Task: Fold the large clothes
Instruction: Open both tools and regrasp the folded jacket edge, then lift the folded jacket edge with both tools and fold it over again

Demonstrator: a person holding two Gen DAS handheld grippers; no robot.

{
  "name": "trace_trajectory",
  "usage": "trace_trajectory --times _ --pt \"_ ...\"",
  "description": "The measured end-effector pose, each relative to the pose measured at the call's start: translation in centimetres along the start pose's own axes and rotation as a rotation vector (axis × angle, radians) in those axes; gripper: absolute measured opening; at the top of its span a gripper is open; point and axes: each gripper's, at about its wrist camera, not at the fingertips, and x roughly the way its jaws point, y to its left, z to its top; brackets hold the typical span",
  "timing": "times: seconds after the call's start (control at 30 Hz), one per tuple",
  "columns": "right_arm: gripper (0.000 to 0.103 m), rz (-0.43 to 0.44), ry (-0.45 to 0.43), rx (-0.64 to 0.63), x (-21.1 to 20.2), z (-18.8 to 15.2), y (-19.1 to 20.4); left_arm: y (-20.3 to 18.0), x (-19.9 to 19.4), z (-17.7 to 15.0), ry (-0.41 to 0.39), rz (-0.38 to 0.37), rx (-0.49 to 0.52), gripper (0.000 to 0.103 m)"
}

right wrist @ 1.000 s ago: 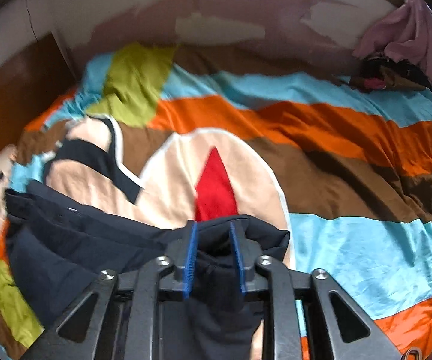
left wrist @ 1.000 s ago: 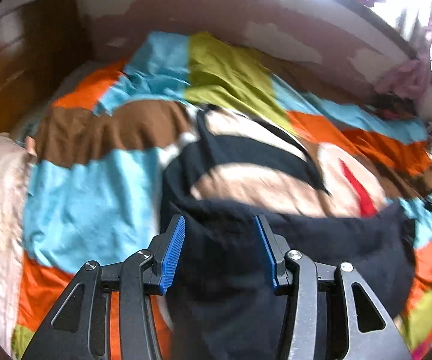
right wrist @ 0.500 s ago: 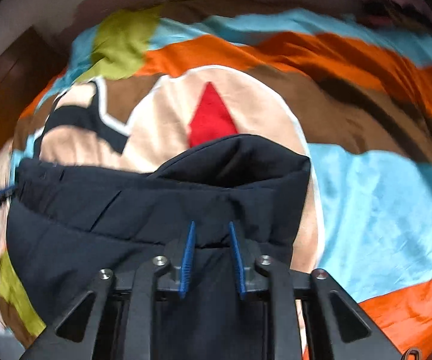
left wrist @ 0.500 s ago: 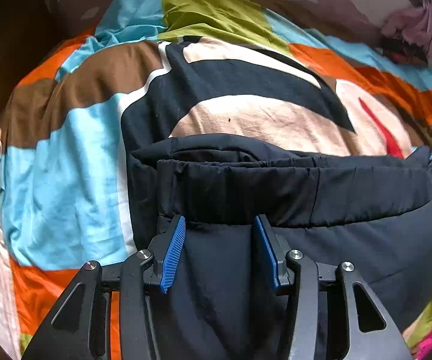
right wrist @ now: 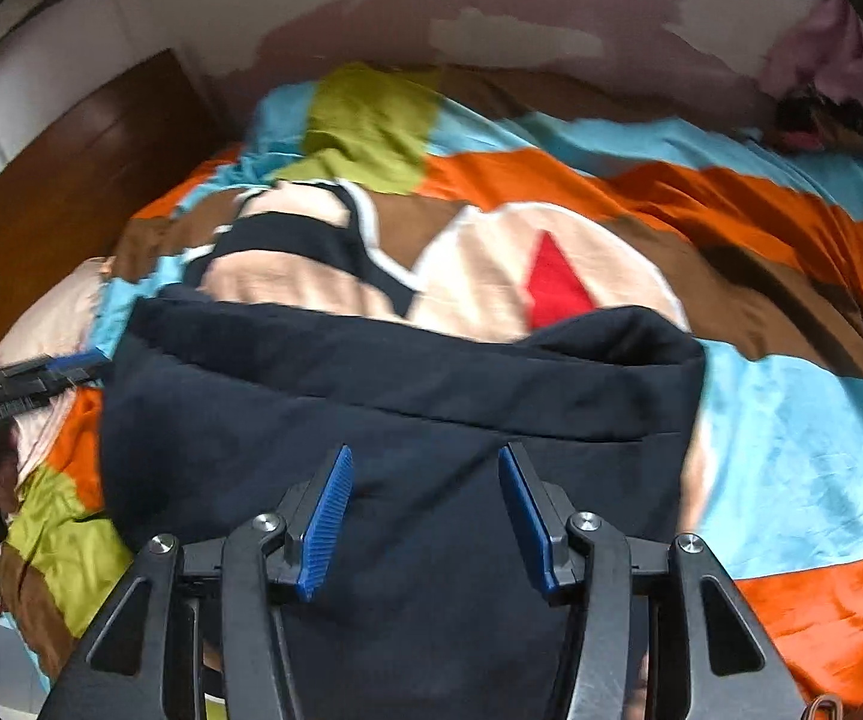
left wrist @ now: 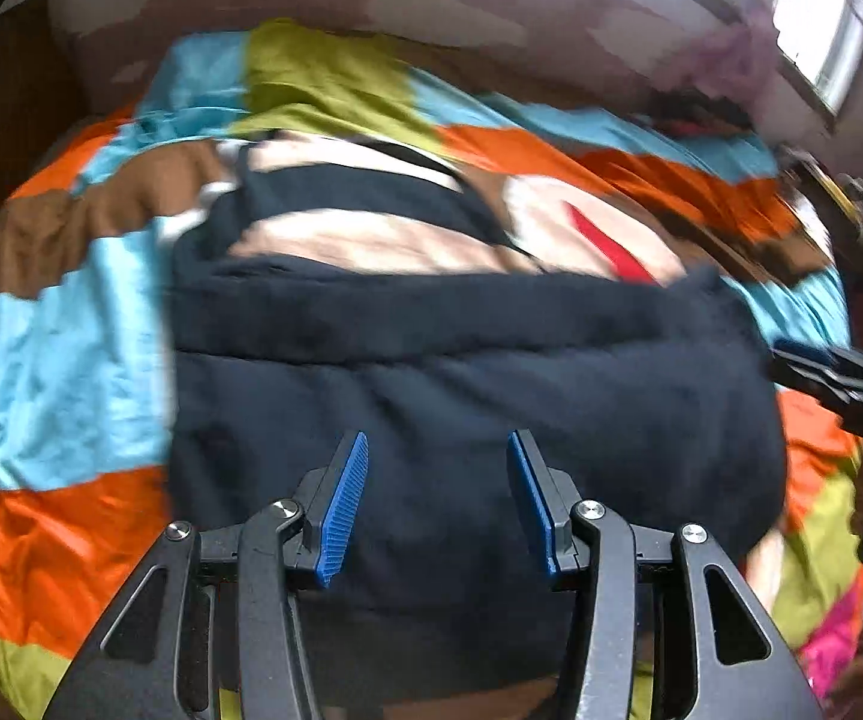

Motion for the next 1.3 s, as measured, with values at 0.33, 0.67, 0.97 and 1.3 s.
trace_trajectory --times 0.33,0.67,0.97,1.3 --pt "0.049 -0.111 0.117 -0.041 7.2 -0.7 2.1 0.4 6.8 1.7 0.042 0.058 -0.123 0.043" --pt "0.052 -0.113 0.241 0.005 11.1 -0.5 0.3 1.1 9.9 2.2 0.093 0.143 -0.046 0.045" --pt "0.052 -0.100 0.265 0.019 11.4 -0.3 0.2 0.9 10.0 2.3 0.117 0.149 -0.040 0.045" --pt "0.057 -0.095 0.179 0.050 7.1 0.0 -2.0 1.7 7.4 1.9 0.080 0.139 -0.029 0.045"
